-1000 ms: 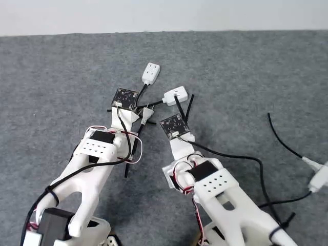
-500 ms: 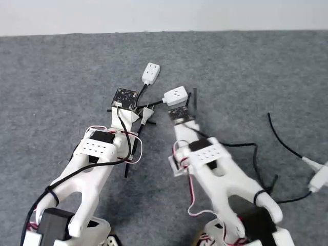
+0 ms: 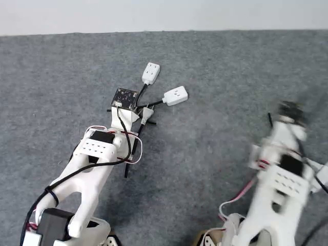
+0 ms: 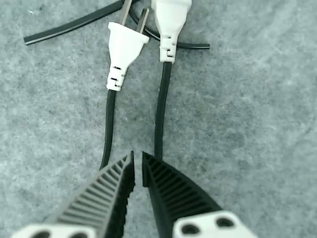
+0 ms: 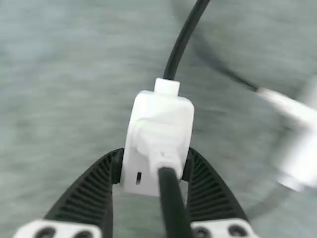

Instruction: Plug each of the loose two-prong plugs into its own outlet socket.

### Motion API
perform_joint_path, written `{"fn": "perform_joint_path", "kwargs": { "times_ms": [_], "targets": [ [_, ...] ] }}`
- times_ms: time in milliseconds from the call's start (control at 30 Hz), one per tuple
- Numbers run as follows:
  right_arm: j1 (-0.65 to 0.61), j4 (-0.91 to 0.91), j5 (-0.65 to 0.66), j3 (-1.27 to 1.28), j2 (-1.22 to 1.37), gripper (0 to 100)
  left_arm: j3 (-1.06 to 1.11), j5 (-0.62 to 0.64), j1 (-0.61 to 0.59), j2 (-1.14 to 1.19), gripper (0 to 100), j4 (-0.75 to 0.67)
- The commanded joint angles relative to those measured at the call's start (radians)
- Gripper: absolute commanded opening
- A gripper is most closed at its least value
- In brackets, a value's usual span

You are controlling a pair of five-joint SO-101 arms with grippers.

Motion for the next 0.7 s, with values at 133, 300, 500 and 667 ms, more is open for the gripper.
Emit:
{"fn": "perform_joint_path", "kwargs": {
  "times_ms": [133,300,500,667],
  "targets": [
    [0.377,-0.202,0.210,0.000,0.064,0.9,-0.005,0.006,-0.002,-0.031,2,-0.025],
    [0.372,-0.286,0.212,-0.014,0.213,9.3,0.024,0.008,-0.002,-0.031,2,-0.084],
    [0.269,-0.156,0.147,-0.114,0.237,27.2,0.044,0.006,-0.002,-0.040,6,-0.112],
    [0.245,-0.013,0.046,-0.215,0.189,19.5,0.038,-0.101,0.009,-0.040,21,-0.112]
  ]
}}
